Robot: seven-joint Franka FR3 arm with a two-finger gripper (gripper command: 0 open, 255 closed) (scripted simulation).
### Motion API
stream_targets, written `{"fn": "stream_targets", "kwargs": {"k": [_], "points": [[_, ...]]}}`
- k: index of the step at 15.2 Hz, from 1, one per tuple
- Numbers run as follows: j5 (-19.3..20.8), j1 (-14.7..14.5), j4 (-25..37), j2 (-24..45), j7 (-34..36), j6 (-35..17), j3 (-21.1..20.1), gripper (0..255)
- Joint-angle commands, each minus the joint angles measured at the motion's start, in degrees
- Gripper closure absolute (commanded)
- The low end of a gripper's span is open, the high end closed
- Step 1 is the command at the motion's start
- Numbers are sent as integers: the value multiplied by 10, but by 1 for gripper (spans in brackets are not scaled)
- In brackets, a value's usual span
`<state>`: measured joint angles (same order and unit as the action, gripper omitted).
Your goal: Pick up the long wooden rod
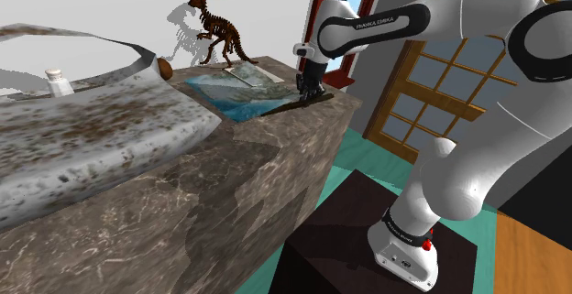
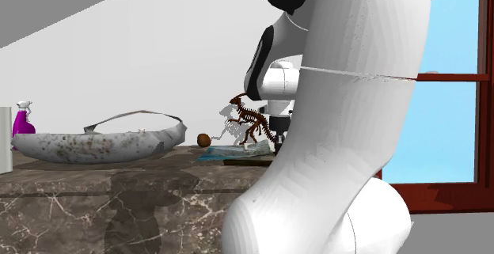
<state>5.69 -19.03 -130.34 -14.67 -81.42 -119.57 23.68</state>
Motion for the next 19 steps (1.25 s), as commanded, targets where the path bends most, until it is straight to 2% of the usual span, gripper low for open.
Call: {"fn": "stream_targets", "kwargs": {"k": [1, 17, 19], "points": [[0, 0, 0, 0, 0, 0, 0, 255], [2, -2, 94, -24, 5, 117, -12, 255], [2, -2, 95, -24, 5, 118, -12, 255]]}}
